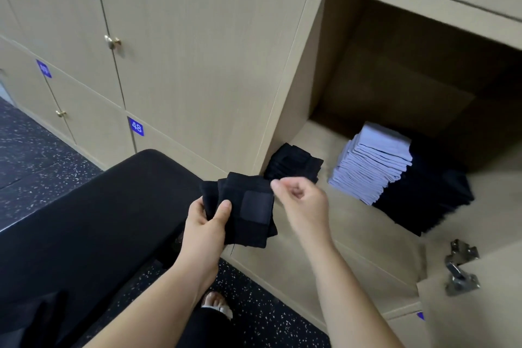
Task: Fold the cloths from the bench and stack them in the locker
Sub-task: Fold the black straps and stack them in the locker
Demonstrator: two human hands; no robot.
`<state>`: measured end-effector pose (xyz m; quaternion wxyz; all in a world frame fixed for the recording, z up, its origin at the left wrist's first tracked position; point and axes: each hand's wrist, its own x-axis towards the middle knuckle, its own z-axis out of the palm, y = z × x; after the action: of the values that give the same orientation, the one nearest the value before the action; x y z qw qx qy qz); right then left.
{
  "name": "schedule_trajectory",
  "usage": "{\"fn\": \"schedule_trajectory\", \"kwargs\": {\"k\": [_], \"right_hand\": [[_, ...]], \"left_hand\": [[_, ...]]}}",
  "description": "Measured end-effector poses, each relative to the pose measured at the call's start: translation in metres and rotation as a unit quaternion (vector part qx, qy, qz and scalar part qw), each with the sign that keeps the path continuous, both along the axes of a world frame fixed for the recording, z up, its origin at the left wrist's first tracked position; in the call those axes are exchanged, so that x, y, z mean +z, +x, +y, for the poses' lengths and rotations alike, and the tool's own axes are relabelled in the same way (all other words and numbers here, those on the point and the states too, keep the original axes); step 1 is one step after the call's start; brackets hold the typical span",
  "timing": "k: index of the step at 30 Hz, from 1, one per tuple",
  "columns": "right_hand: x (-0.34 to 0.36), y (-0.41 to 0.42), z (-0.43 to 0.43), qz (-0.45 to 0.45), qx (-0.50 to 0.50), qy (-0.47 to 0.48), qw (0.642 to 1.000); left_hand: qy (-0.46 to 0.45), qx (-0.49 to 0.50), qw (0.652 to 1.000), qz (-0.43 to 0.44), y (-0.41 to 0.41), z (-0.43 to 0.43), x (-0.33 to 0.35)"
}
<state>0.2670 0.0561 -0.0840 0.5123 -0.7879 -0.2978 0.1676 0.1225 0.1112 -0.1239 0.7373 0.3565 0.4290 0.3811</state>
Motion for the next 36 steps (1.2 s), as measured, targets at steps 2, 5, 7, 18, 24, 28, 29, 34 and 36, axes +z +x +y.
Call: {"fn": "schedule_trajectory", "kwargs": {"k": [2, 5, 7, 18, 24, 28, 29, 34, 36], "right_hand": [[-0.002, -0.027, -0.019, 0.022, 0.048, -0.009, 0.999], [-0.006, -0.047, -0.04, -0.016, 0.042, -0.049, 0.998], [-0.004, -0.055, -0.049, -0.056, 0.034, -0.064, 0.996], [0.053, -0.054, -0.062, -0.071, 0.121, -0.112, 0.984], [0.063, -0.038, -0.06, 0.026, 0.173, -0.116, 0.978], [0.056, -0.034, -0.067, 0.083, 0.155, -0.068, 0.982], [0.052, -0.034, -0.069, 0.097, 0.143, -0.055, 0.983], [0.038, -0.026, -0.073, 0.126, 0.083, -0.003, 0.989], [0.034, -0.018, -0.07, 0.122, 0.058, 0.005, 0.991]], "left_hand": [[-0.004, 0.007, 1.0, -0.01, -0.002, -0.008, 0.008], [-0.004, 0.012, 1.0, -0.016, -0.007, -0.021, 0.019], [-0.003, 0.008, 1.0, -0.01, -0.012, -0.03, 0.024], [0.01, -0.06, 0.998, 0.027, -0.042, -0.058, 0.049], [-0.026, -0.069, 0.997, 0.003, -0.047, -0.066, 0.06], [-0.06, -0.06, 0.996, -0.015, -0.044, -0.064, 0.061], [-0.062, -0.054, 0.996, -0.015, -0.043, -0.063, 0.06], [-0.037, -0.029, 0.999, 0.008, -0.034, -0.058, 0.053], [-0.019, -0.018, 0.999, 0.024, -0.028, -0.053, 0.049]]}}
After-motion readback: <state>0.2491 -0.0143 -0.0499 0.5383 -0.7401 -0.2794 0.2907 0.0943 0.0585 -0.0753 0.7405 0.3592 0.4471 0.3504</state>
